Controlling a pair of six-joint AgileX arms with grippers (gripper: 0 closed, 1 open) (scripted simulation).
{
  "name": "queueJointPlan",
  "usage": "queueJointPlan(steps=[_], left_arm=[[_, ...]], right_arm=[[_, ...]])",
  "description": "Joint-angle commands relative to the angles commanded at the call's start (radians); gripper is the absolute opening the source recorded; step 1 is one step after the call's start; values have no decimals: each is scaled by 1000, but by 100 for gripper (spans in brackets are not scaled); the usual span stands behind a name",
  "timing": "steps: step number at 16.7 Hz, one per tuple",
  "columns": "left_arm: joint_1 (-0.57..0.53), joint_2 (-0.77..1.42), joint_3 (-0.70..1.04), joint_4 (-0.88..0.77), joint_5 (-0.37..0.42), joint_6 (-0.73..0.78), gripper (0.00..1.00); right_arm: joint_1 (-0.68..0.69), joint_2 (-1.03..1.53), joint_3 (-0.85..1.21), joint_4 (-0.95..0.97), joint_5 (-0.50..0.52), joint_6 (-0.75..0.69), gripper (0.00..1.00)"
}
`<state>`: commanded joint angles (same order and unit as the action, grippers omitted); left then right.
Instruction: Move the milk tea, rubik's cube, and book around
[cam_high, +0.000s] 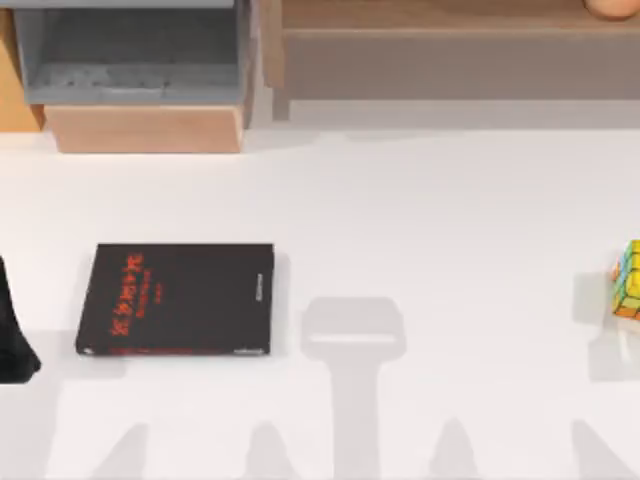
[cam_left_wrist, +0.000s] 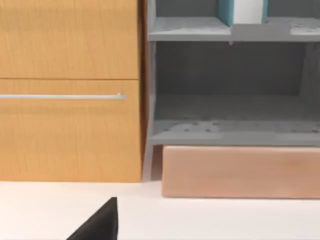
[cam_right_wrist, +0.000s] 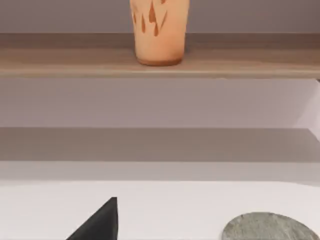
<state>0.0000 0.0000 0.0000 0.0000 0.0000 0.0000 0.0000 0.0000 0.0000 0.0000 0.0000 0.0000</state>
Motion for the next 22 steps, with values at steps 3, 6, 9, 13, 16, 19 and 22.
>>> queueJointPlan(steps=[3,6,9,13,16,19,22], left_arm=[[0,0,0,0,0,0,100],[0,0,0,0,0,0,100],[0,0,0,0,0,0,100],[0,0,0,0,0,0,100],[0,0,0,0,0,0,100],[0,0,0,0,0,0,100],[0,0,0,0,0,0,100]], right_arm=[[0,11,7,7,1,0,100],[6,105,72,64,10,-2,100],[19,296,184,165,23,-3,100],[39,679,374,335,47,1,100],[53,1002,524,468,67,7,100],[66,1291,664,594,87,13,100],[77,1523,788,705,104,15,100]])
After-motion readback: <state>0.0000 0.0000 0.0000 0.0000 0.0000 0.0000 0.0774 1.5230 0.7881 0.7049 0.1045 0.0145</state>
